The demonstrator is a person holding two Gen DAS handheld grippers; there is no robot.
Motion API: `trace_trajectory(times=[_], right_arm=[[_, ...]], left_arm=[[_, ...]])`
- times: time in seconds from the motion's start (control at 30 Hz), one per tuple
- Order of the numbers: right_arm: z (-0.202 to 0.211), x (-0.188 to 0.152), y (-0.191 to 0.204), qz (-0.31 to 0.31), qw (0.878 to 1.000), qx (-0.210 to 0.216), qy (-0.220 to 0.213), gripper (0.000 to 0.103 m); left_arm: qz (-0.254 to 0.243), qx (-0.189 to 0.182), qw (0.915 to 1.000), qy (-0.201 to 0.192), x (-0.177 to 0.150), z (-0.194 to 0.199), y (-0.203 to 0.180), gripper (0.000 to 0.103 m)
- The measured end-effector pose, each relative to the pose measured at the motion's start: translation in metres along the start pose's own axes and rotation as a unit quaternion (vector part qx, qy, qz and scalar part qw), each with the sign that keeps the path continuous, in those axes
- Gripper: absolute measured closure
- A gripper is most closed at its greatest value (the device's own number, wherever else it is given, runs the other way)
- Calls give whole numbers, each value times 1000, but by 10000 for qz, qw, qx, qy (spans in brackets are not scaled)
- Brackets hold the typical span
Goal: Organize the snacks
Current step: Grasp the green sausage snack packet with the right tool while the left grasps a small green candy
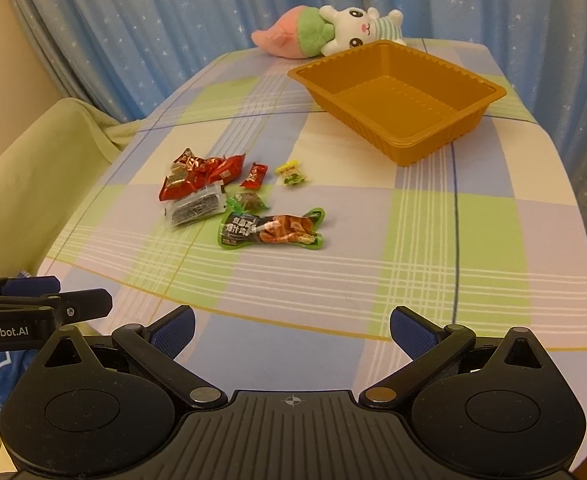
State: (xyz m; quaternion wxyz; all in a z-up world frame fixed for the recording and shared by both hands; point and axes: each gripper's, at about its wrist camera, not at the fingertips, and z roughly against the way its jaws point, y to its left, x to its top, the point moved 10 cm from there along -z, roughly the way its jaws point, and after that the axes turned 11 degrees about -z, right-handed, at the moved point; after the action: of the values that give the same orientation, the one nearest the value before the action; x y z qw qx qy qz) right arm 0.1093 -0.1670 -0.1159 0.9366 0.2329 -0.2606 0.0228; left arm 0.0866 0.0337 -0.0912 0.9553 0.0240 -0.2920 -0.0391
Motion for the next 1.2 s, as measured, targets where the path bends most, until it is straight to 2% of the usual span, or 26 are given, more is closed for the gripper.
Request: trace_trajectory(times=[0.27, 0.7, 0.73, 0.77, 0.8, 1.07, 1.2], right_arm=[[-28, 16, 2, 197, 9996, 193, -1, 0], [-81, 39, 26, 959, 9943, 456, 1, 1], [-85, 40, 28, 1011, 9938, 471, -1, 4], [-89, 43, 30, 1062, 9931, 497, 13, 13], [-93, 44, 31, 1109, 9924, 532, 53, 18], [-125, 56, 41, 1360, 9883, 660, 195, 35], [-136, 57, 44, 1462, 9864, 704, 275, 37]], left_arm=[[232, 183, 9996, 45, 1, -15, 34, 21], [343, 208, 9991, 131, 10, -47, 73, 21], [326, 210, 9991, 148, 10, -50, 74, 21], [305, 204, 9992, 165, 11, -53, 76, 21], [289, 194, 9992, 183, 12, -56, 77, 21], [161, 18, 9995, 266, 18, -76, 81, 21], [73, -43, 9995, 305, 23, -86, 80, 21]])
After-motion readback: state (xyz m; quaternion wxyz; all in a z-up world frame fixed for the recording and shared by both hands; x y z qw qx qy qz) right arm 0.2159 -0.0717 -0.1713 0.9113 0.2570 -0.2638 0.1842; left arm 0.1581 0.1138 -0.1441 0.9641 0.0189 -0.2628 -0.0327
